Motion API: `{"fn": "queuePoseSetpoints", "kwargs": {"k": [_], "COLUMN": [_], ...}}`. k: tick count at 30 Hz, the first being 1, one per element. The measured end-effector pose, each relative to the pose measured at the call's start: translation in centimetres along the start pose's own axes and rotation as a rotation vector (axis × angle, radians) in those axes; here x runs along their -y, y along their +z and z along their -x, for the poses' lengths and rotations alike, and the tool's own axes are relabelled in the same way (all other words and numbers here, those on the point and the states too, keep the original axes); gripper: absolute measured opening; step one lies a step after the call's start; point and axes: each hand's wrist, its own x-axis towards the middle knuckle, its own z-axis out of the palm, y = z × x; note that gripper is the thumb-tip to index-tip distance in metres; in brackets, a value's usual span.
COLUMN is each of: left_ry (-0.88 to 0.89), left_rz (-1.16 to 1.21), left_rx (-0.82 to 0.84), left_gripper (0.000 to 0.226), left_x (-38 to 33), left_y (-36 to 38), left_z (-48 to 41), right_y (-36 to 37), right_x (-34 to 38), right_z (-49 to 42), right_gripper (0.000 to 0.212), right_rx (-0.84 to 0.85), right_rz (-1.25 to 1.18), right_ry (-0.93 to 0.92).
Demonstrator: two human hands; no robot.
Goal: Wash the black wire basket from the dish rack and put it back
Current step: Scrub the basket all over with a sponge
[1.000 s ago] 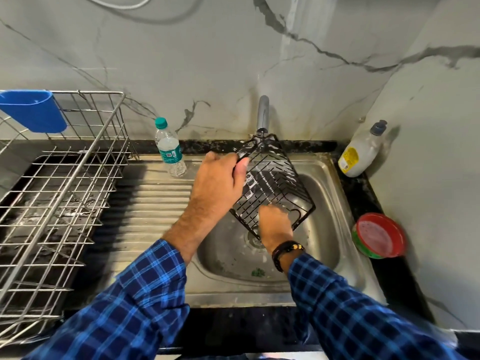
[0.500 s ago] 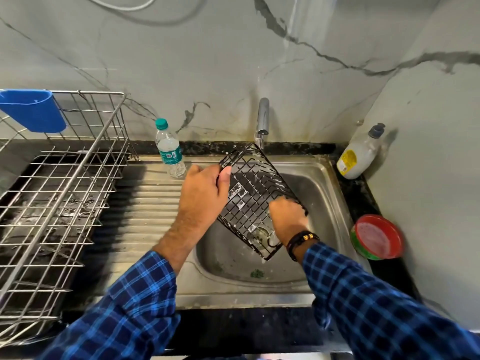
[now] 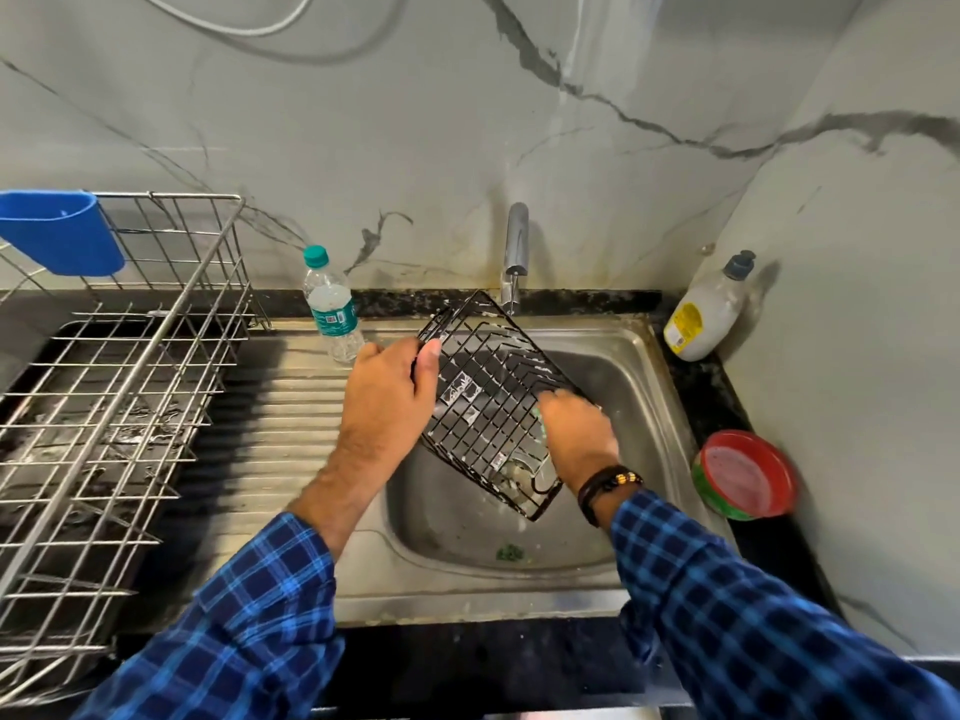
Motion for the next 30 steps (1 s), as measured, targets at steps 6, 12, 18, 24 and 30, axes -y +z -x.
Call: {"fn": "queuePoseSetpoints", "kwargs": {"k": [6,12,18,24,30], "left_ry": [-0.054,-0.043,-0.034,0.087,0.288], "left_rz": [0.08,0.359,0.473,0.461,0.313], "left_rx": [-0.009,0.05,0.044,-0.027,-0.049], "left_gripper": [0.035,0.047,0.049,0.053,0.057], "left_x": [0.5,3.1,2.6,1.9,1.9], "left_y": [0.6,0.6,0.9,0.7,0.7], "left_z": [0.3,1.0,2.0,2.2,1.8], "right_y": [1.2,-2.8,-1.3,-1.4,-0.9], "right_x": [0.6,-4.4,-9.2,-9.2,-7.9], "right_z": [0.8,3.6,-1.3,-0.1,0.1], "right_gripper": [0.014,0.013,0.018,0.055,0.031], "right_rx": [0.166,-0.433,0.085,0.669,0.585], "right_rz": [-0.06,-0.704,-1.584,-1.418,-1.298], "right_ry": [-0.083,0.427,0.978,0.709,0.53]}}
